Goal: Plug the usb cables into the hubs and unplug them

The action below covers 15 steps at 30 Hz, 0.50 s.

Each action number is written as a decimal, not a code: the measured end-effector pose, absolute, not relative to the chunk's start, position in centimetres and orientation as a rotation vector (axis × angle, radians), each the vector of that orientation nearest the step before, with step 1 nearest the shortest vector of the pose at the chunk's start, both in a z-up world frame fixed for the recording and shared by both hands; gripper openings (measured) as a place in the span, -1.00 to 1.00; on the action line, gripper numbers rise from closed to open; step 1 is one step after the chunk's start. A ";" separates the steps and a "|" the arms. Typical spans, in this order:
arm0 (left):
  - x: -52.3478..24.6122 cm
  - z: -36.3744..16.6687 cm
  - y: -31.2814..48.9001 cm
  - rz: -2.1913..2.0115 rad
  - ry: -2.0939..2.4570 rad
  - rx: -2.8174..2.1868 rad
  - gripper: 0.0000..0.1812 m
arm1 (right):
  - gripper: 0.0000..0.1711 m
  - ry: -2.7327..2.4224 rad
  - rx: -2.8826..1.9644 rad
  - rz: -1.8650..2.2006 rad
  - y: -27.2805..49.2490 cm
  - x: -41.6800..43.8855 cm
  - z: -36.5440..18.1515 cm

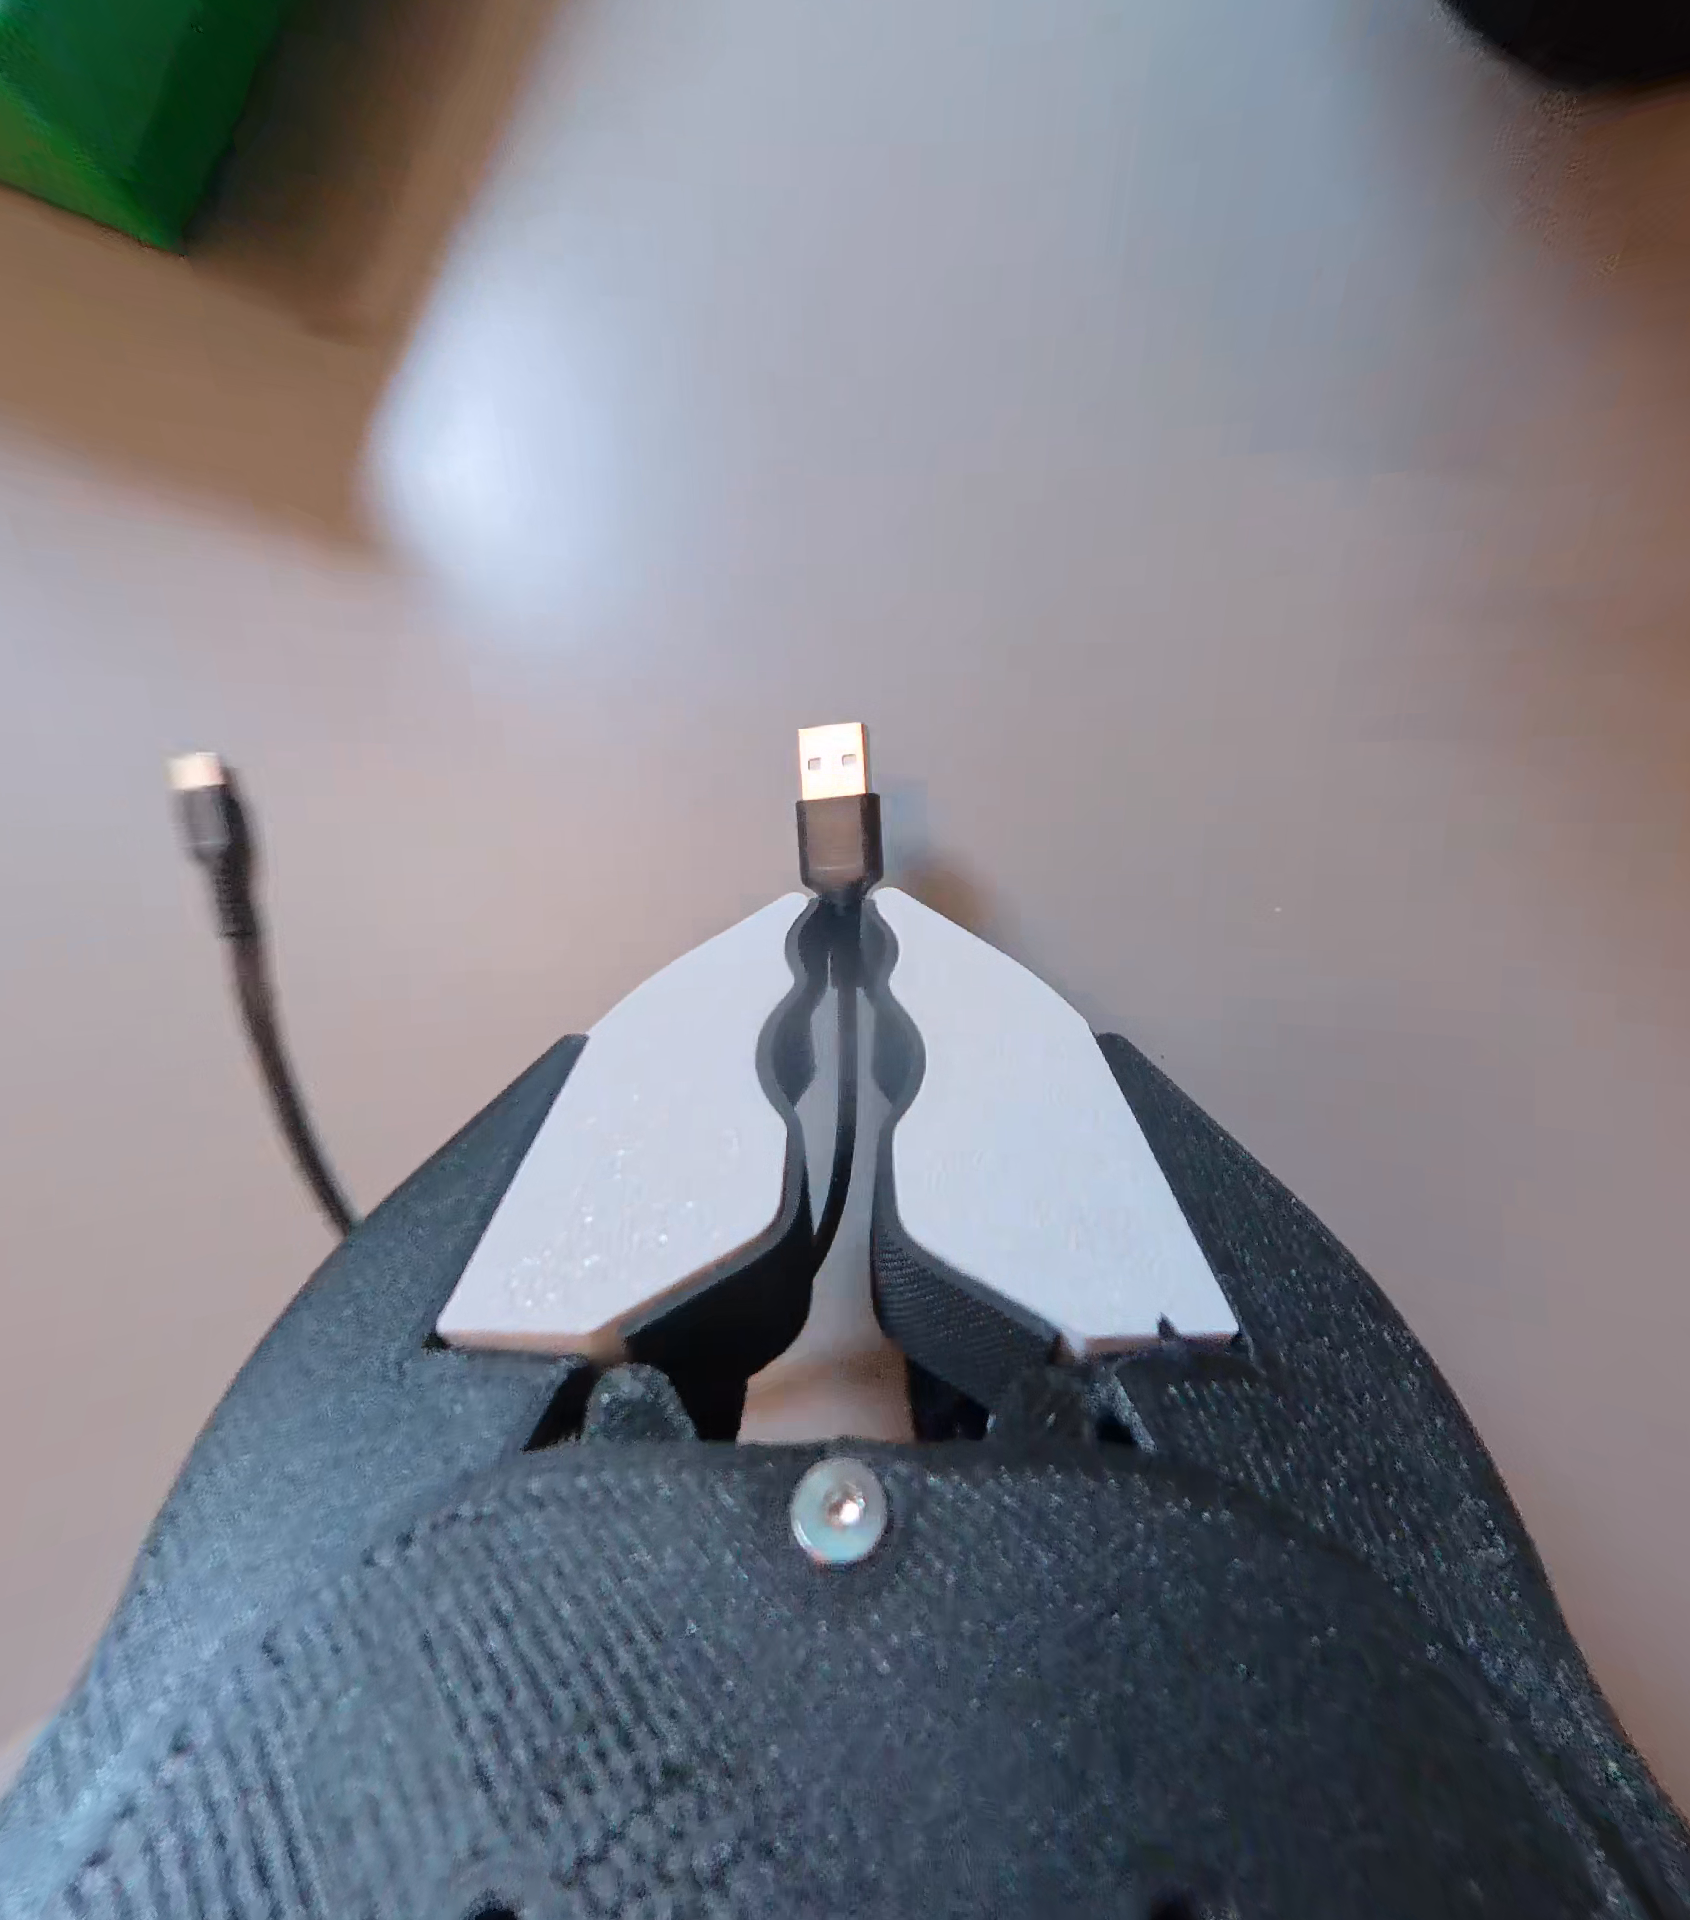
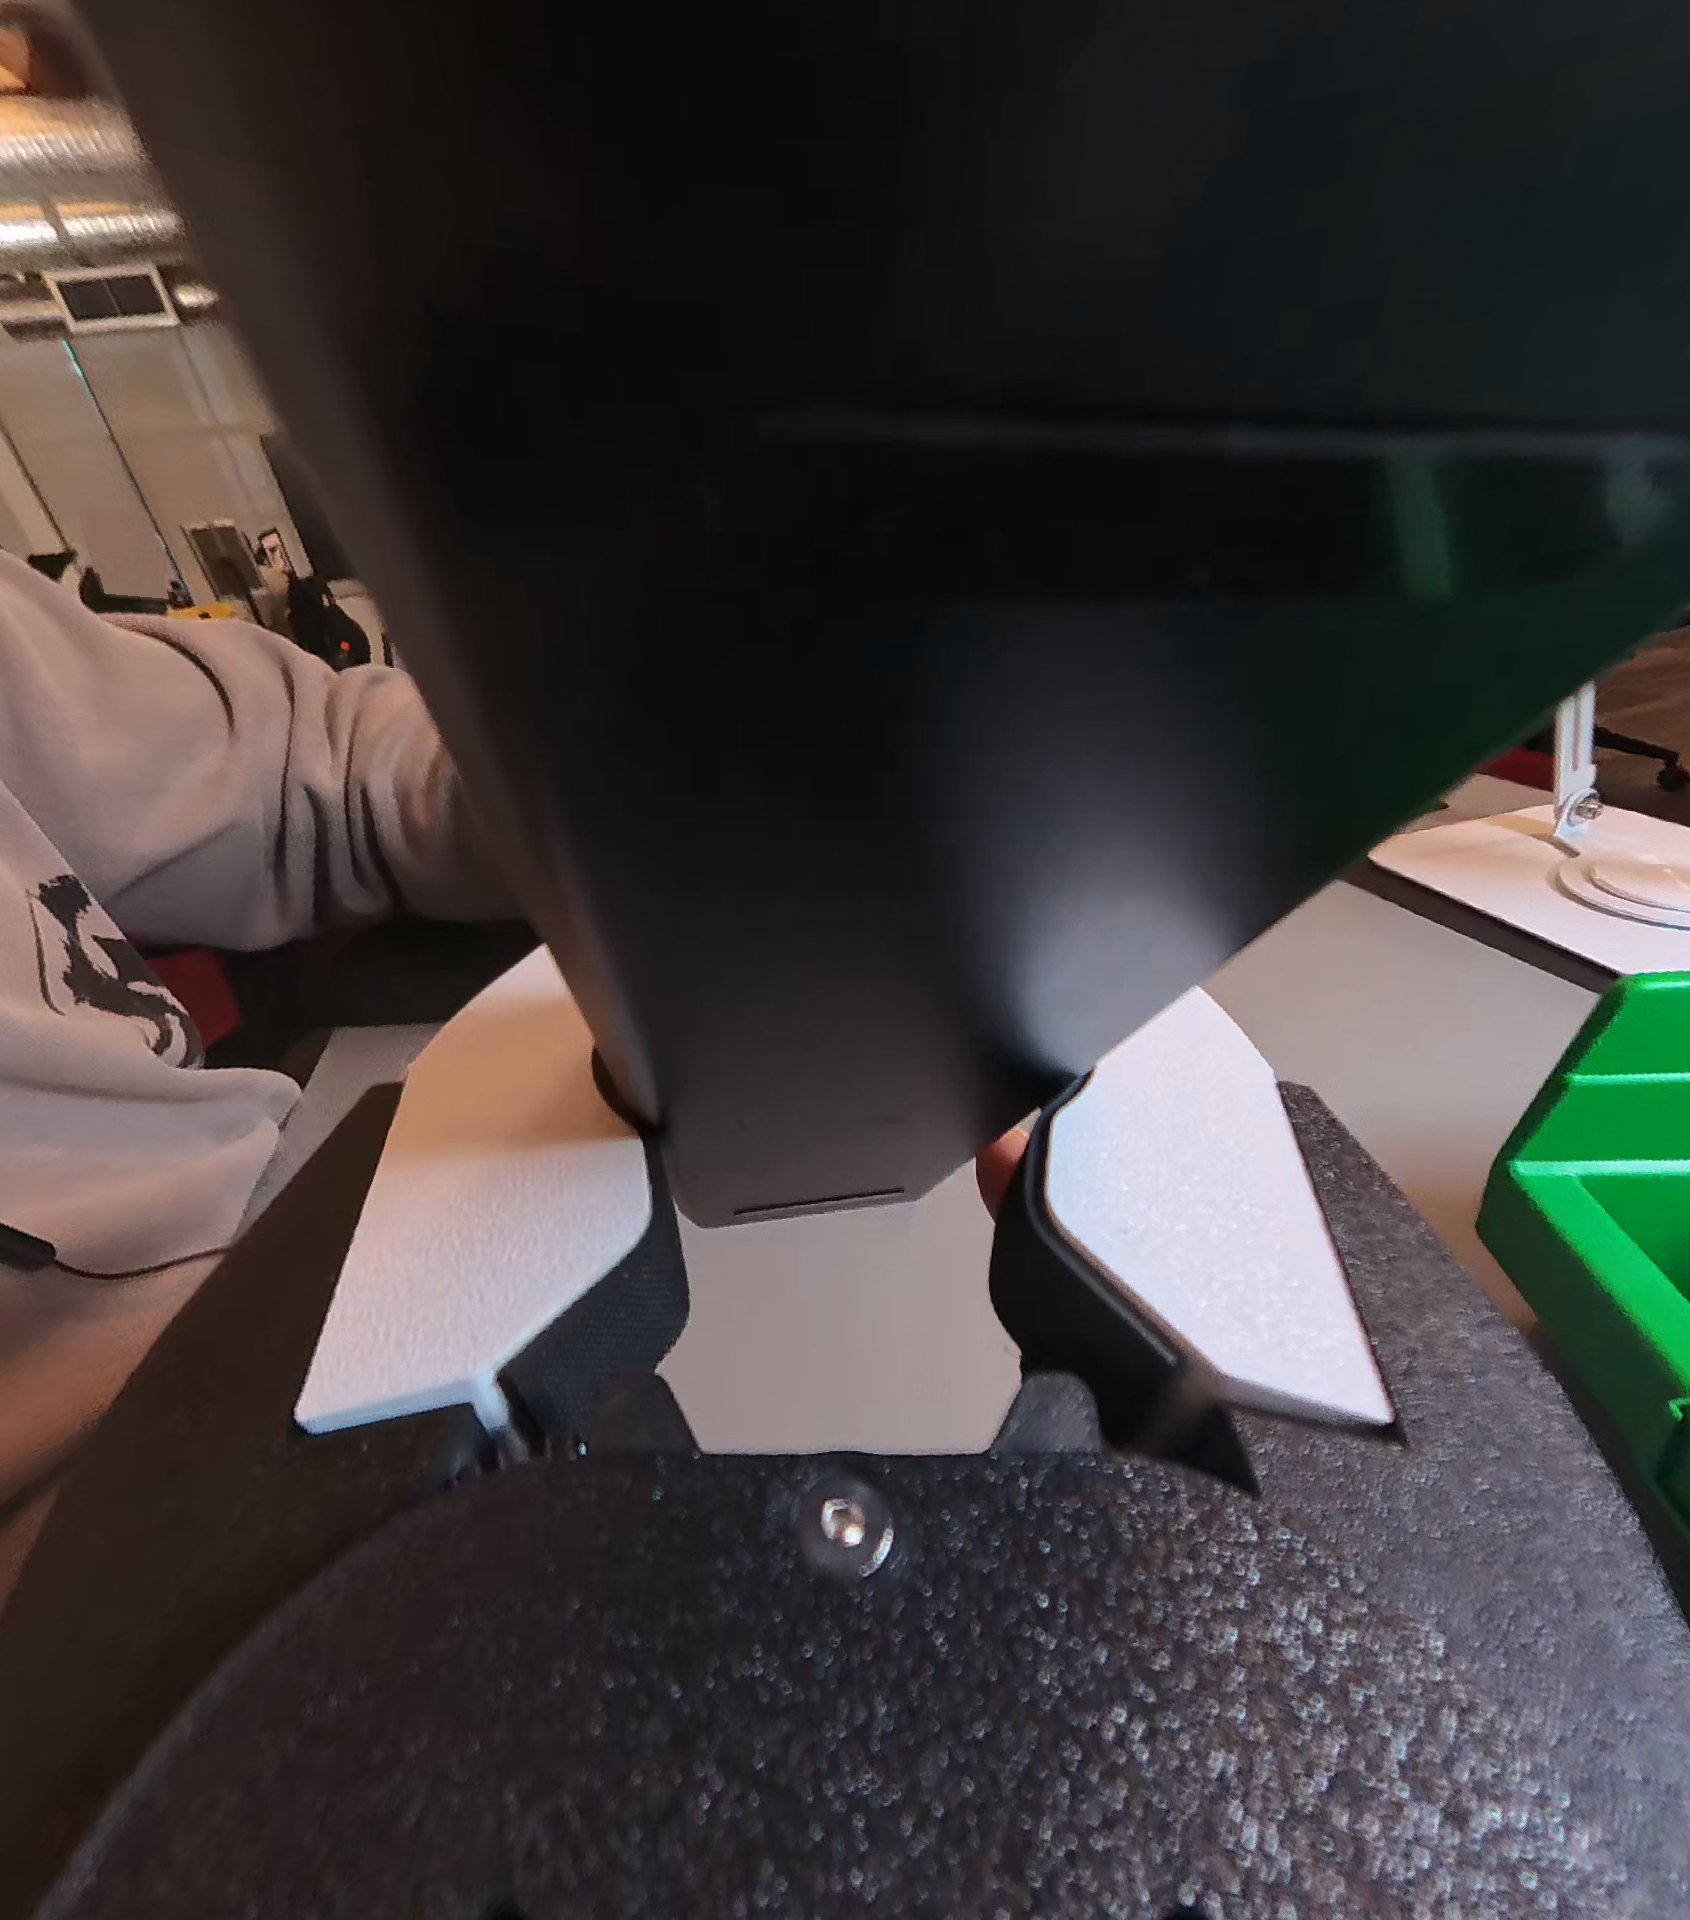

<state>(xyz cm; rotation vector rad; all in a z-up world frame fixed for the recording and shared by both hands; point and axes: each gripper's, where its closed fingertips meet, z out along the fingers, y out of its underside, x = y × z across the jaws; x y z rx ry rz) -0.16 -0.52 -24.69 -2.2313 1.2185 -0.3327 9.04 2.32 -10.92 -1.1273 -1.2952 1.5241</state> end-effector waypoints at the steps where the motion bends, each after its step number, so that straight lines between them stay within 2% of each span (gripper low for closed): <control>1: -0.5 -23.3 -0.2 -0.318 1.188 -2.209 -0.93 | -0.15 -1.316 -1.127 1.507 2.2 8.9 -11.2; 7: -1.2 -12.3 0.2 -0.126 1.144 -2.057 -0.93 | -0.15 -1.483 -1.158 1.332 0.9 7.2 -14.0; 15: 3.4 -9.5 -0.6 0.071 1.415 -2.041 -0.93 | -0.15 -1.617 -1.183 1.136 -0.2 6.1 -16.1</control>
